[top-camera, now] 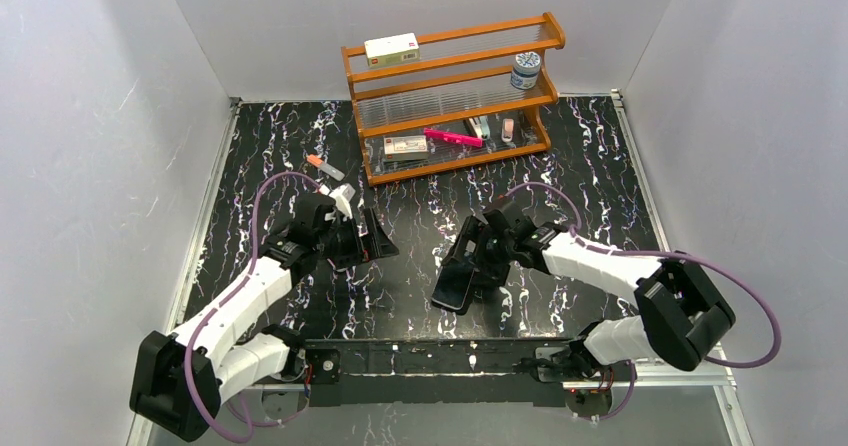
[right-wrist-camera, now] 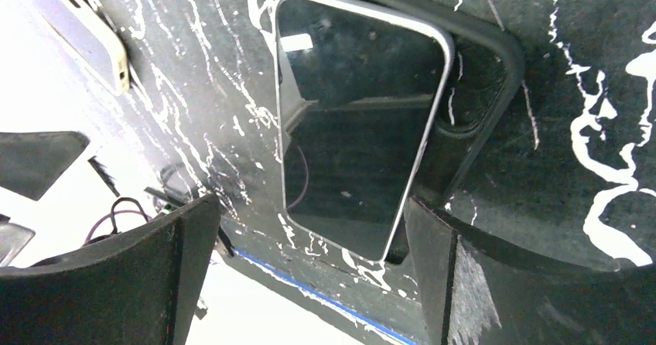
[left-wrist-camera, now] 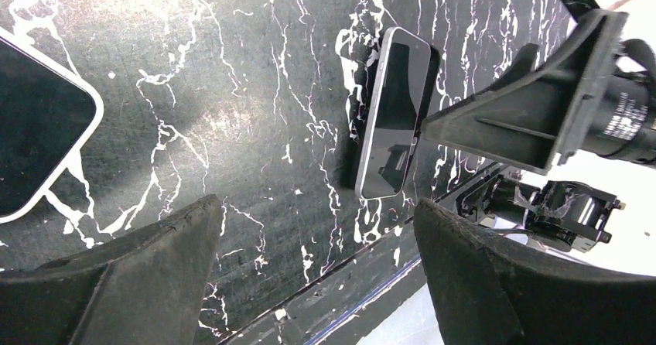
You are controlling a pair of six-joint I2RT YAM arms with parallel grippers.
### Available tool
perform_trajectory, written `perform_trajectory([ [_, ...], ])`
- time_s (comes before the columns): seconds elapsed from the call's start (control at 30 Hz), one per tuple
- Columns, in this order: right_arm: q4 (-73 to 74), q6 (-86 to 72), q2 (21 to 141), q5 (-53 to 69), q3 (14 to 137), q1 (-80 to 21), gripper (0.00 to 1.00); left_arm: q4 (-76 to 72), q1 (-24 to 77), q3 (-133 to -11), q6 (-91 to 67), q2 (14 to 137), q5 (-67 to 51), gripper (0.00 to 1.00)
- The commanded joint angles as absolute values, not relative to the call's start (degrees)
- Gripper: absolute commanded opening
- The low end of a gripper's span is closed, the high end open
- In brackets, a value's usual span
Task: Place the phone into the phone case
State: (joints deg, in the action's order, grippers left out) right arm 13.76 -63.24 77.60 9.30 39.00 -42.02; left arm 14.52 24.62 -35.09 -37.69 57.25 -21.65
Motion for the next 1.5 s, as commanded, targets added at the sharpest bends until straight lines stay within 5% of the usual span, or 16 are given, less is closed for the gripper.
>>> perform_trajectory([
  [0.0, 16.11, -63.17, 73.38, 9.84, 41.05, -42.01, 0.97, 16.0, 25.14, -37.17, -36.49, 58.07, -21.16, 0.9],
  [0.37, 18.86, -57.77, 68.33, 5.24, 39.11, -39.86, 0.92, 7.39, 33.34, -38.8, -40.2, 66.75, -17.84, 0.72],
  [0.67, 9.56, -58.87, 67.37, 10.69, 31.2, -37.12, 0.71, -2.5, 41.55, -40.17, -42.17, 76.02, -14.54, 0.56],
  [1.47, -4.63, -61.82, 64.81, 11.19, 20.25, -36.23, 0.57, -10.37, 46.21, -38.85, -41.98, 88.5, -15.43, 0.34],
])
